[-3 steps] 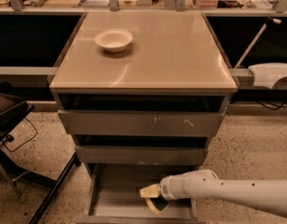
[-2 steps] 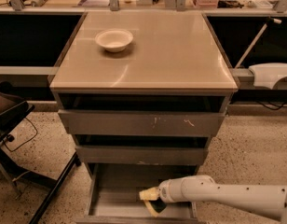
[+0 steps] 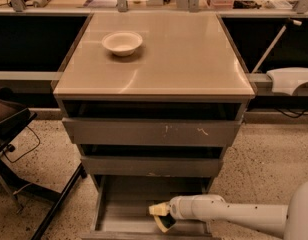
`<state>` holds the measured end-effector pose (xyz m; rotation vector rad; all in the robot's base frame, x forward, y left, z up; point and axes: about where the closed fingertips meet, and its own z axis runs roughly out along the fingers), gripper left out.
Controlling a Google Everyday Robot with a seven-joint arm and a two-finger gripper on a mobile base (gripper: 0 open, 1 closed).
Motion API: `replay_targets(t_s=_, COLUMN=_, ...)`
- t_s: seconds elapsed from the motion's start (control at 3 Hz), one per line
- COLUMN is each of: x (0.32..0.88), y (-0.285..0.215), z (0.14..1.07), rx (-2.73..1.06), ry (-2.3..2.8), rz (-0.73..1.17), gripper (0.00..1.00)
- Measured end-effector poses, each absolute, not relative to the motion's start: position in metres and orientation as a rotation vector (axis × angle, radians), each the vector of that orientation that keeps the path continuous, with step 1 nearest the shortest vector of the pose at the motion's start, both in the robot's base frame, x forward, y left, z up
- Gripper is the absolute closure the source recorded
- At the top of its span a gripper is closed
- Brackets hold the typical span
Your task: Place sponge into bottom drawer
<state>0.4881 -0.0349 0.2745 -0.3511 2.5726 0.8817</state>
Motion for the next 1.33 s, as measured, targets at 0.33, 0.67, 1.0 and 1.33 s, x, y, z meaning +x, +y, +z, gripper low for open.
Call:
replay_targets(t_s=0.33, x=0.5, y=-0.038, z=0.256, rx=-0.31, ry=2.579, rz=0.905, gripper=1.0)
replay_targets(t_s=0.67, x=0.528, y=-0.058, z=0.229, rx=-0.203, ry=2.564, rz=0.911, gripper=1.0)
replay_targets(t_s=1.0, x=0.559, y=-0.086, z=0.212, rx=-0.087, ry=2.511, rz=0.876, gripper=1.0)
replay_targets(t_s=1.33, x=0.559, y=-0.086, z=0.212, rx=-0.087, ry=2.511, rz=0.876, gripper=1.0)
